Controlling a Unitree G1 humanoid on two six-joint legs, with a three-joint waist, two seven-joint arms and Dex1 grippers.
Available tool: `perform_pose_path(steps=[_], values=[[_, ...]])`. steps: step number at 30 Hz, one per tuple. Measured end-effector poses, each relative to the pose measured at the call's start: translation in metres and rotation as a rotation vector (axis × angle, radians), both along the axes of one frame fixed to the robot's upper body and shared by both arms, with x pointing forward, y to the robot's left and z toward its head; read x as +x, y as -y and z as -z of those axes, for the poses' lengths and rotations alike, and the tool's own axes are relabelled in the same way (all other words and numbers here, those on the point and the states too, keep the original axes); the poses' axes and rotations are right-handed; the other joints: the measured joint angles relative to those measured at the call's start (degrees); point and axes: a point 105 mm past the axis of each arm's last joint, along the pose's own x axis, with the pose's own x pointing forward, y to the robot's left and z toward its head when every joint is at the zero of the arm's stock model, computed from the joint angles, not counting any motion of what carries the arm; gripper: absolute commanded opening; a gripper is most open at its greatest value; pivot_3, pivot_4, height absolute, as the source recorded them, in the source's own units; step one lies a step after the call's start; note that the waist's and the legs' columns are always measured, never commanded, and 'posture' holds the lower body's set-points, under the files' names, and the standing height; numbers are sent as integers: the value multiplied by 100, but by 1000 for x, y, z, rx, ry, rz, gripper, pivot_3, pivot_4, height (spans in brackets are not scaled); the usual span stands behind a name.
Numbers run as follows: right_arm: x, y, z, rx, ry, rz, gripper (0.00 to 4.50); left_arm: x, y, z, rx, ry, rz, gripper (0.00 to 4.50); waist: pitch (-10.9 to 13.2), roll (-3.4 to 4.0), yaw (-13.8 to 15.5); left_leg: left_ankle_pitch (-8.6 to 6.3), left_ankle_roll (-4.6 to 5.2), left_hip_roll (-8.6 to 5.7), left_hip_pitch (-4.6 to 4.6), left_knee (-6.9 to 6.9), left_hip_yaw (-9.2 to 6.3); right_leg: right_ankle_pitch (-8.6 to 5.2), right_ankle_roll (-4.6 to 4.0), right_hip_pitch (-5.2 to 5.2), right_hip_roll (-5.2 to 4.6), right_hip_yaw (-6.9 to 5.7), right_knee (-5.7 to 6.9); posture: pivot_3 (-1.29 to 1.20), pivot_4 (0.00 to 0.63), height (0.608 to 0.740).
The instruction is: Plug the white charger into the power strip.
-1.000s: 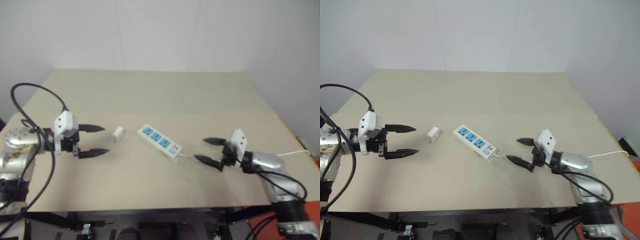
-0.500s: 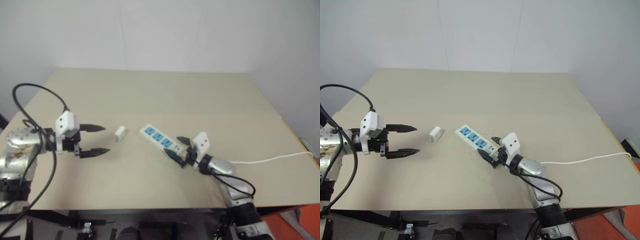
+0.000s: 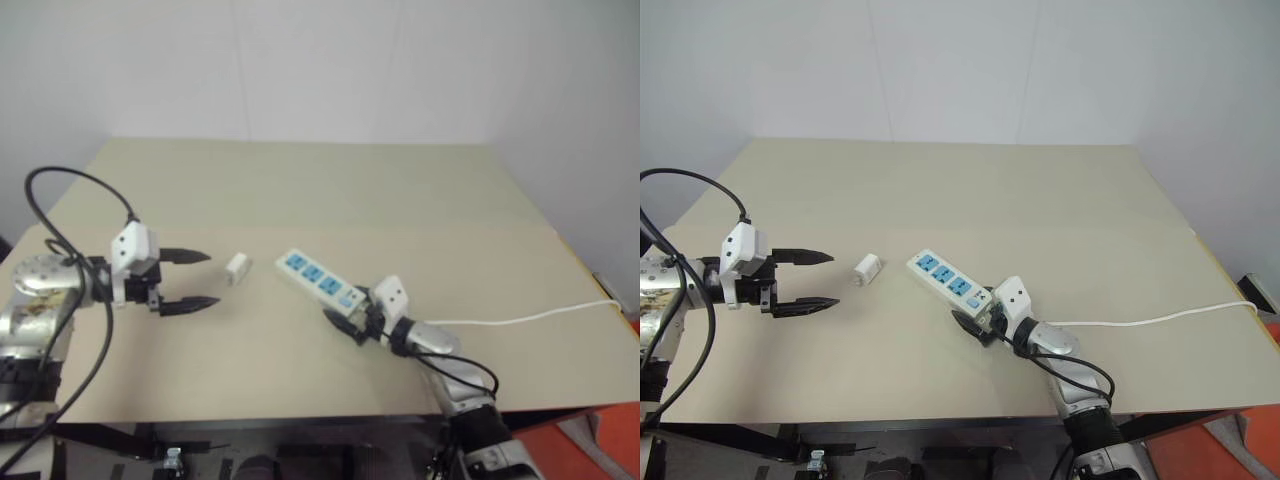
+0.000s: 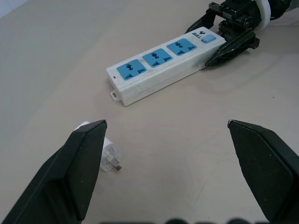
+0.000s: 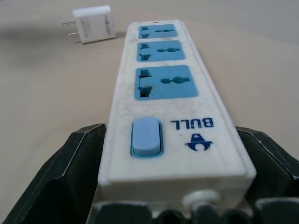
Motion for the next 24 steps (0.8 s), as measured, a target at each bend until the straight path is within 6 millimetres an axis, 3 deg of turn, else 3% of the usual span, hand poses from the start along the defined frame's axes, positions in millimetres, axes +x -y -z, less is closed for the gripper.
perform_pose_path(steps=[8, 13, 18, 24], values=[[12, -18, -1, 18, 13, -28, 4472, 0, -1, 0, 13, 0, -6, 4500, -2, -4, -159, 1, -1, 4, 21, 0, -2, 0, -1, 14, 4, 5, 7, 0, 150, 740], [12, -21, 0, 5, 13, -72, 3428, 0, -2, 0, 19, 0, -9, 4500, -5, -8, -190, 1, -2, 6, 24, -1, -5, 1, -1, 14, 4, 6, 9, 0, 150, 740], [14, -18, 0, -9, 27, -85, 3431, 1, -3, -1, 23, 4, -15, 4500, -6, -9, -184, 1, -2, 5, 24, -1, -5, 1, -1, 15, 3, 7, 9, 0, 150, 740], [23, -10, -3, -13, 46, -84, 3431, 33, 7, -27, 57, 85, -79, 4500, -6, -9, -105, 4, -6, -4, 24, 1, -2, -1, -1, 12, 2, 5, 29, 0, 150, 740]])
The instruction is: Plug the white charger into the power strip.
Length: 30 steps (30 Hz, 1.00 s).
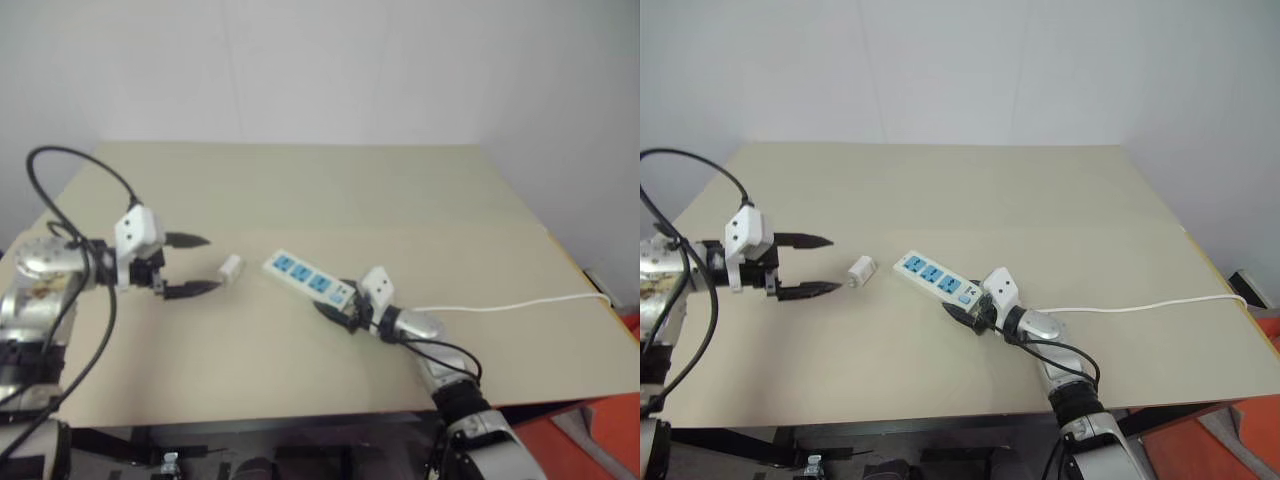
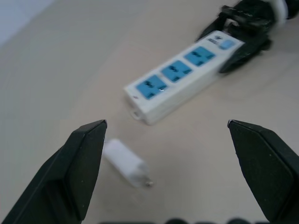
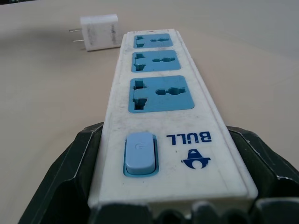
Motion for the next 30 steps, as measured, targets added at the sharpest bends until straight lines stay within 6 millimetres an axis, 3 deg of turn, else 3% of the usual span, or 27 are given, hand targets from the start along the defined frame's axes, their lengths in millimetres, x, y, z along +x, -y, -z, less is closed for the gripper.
perform_pose_path(steps=[4, 8, 13, 17, 20, 30], values=[[3, 6, -6, -23, 30, -20, 3431, 31, 9, -7, 26, -18, -128, 4500, 1, 0, 6, 0, 1, -4, -28, 1, -4, 2, 3, -15, -2, -3, 14, 0, 150, 740], [3, 10, -11, -33, 64, -38, 3431, 59, 25, -33, -52, -68, -277, 4500, 3, -3, -3, -2, 4, -6, -47, 3, -15, 2, 7, -24, -4, -9, 6, 0, 150, 740], [-17, 11, -10, -49, 79, -145, 3431, 88, 45, -63, -7, -194, -547, 4500, 5, -3, -9, -4, 7, -10, -59, 6, -26, -2, 14, -25, -4, -17, -4, 0, 150, 740], [-35, 15, -2, -62, 57, -235, 3431, 89, 58, -46, 42, -435, -703, 4500, 10, -4, -49, -5, 8, -10, -59, 5, -25, -3, 16, -27, -2, -14, -8, 0, 150, 740], [-43, 19, 2, -54, 40, -279, 3431, 85, 56, -36, 59, -556, -809, 4500, 24, -5, -75, -5, 8, -10, -58, 5, -26, -3, 16, -33, -1, -12, -31, 0, 150, 740], [-60, 19, 7, -43, 77, -436, 3431, 76, 67, -2, 217, -681, -852, 4500, 26, -7, -53, -4, 5, -15, -58, 4, -26, 0, 17, -31, -3, -10, -30, 0, 150, 740]])
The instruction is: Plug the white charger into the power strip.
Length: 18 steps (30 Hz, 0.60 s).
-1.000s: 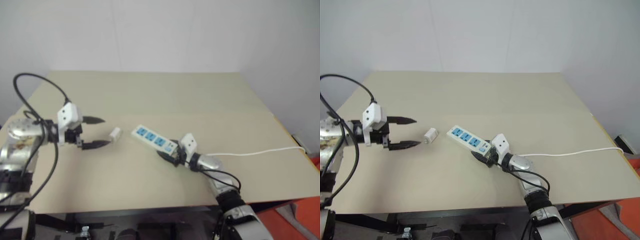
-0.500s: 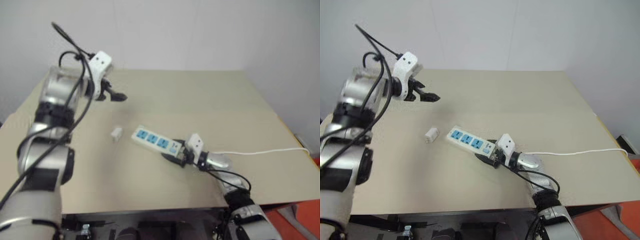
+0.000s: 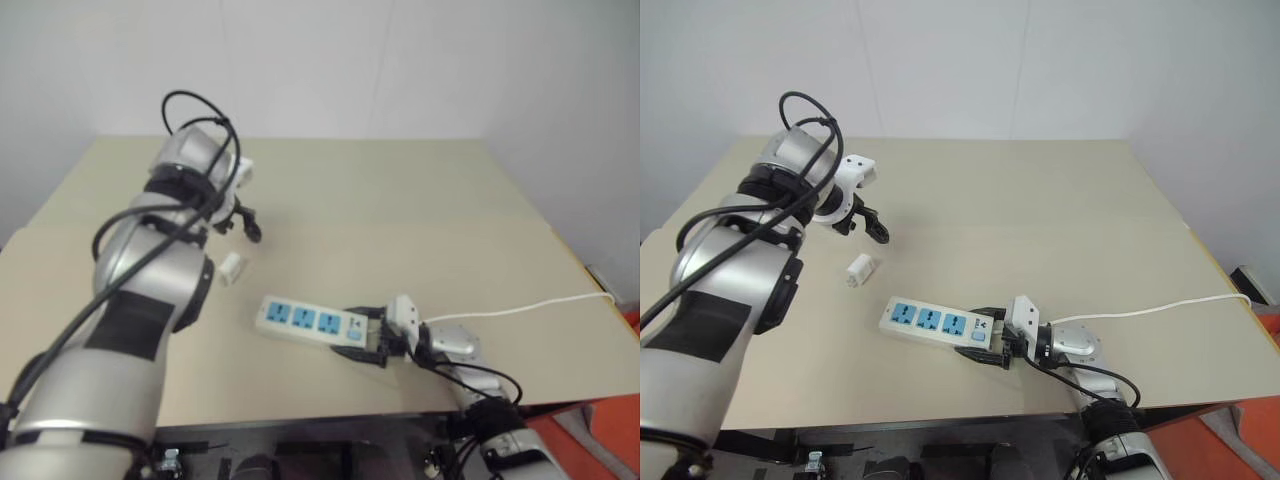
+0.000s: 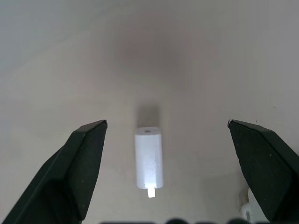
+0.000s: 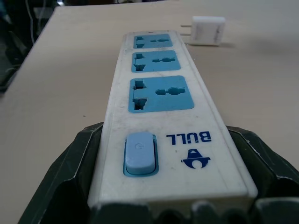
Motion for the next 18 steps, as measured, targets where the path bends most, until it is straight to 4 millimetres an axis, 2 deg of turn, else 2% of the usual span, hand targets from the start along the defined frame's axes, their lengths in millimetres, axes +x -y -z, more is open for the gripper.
perform_pose_path(steps=[8, 14, 18], values=[[-5, -11, 1, -29, 1, -128, 3431, -1, 8, 21, 50, -44, 3, 4500, 0, 0, 12, 0, 0, -2, 0, 0, -3, 2, 2, 0, -3, 1, 4, 0, 150, 740], [-8, -12, 2, -38, -2, -156, 3431, -1, 3, 29, 82, -49, -26, 4500, 0, 0, 14, 0, -1, -3, 1, 1, -10, 2, 2, 0, -5, 2, 43, 0, 150, 740], [-9, -13, 3, -40, -2, -159, 3431, -2, -2, 42, 87, -67, -57, 4500, 0, 0, 14, 2, -5, -3, 5, 4, -13, 2, 2, 0, -4, 2, 52, 0, 150, 740]])
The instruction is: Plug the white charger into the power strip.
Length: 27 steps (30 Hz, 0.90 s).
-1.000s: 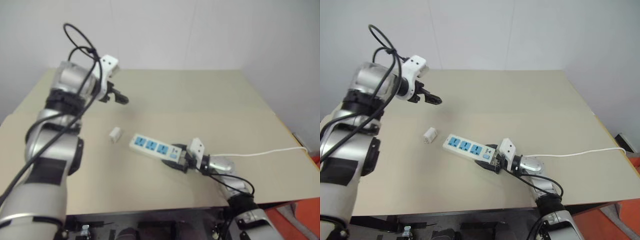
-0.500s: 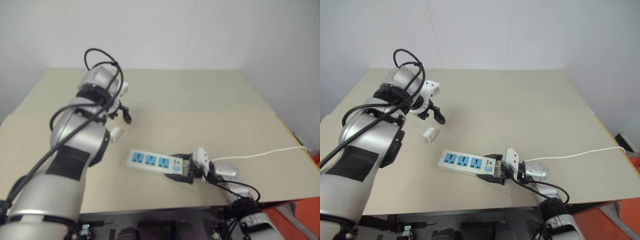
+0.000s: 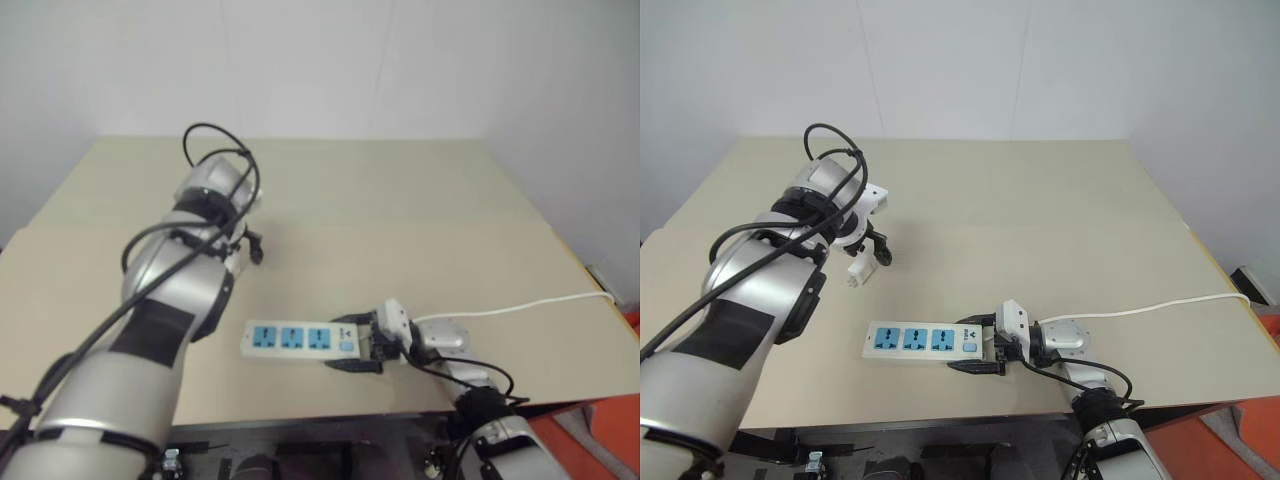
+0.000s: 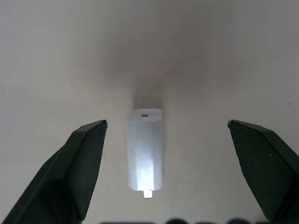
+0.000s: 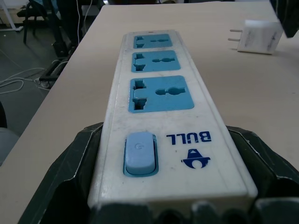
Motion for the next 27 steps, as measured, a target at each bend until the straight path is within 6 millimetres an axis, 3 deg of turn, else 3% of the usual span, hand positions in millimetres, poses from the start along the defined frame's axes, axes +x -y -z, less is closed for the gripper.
perform_pose_path(steps=[11, 25, 27], values=[[0, 0, 0, -4, 1, 0, 3431, 4, 3, 14, -43, 31, -57, 4500, 0, 0, 2, 0, -1, 0, 3, 4, -16, 0, 0, 1, -2, 0, 7, 0, 150, 740], [3, -1, 0, -7, 4, 24, 3431, 7, 5, 14, -36, 64, -73, 4500, 0, 0, 0, 1, -2, -2, 4, 4, -12, 1, 0, 3, -2, 0, 8, 0, 150, 740], [3, -1, 0, -6, 3, 27, 3431, 7, 3, 14, -34, 64, -75, 4121, 0, 0, -1, 1, -3, -2, 5, 4, -10, 1, 0, 3, -2, 0, 8, 0, 150, 740]])
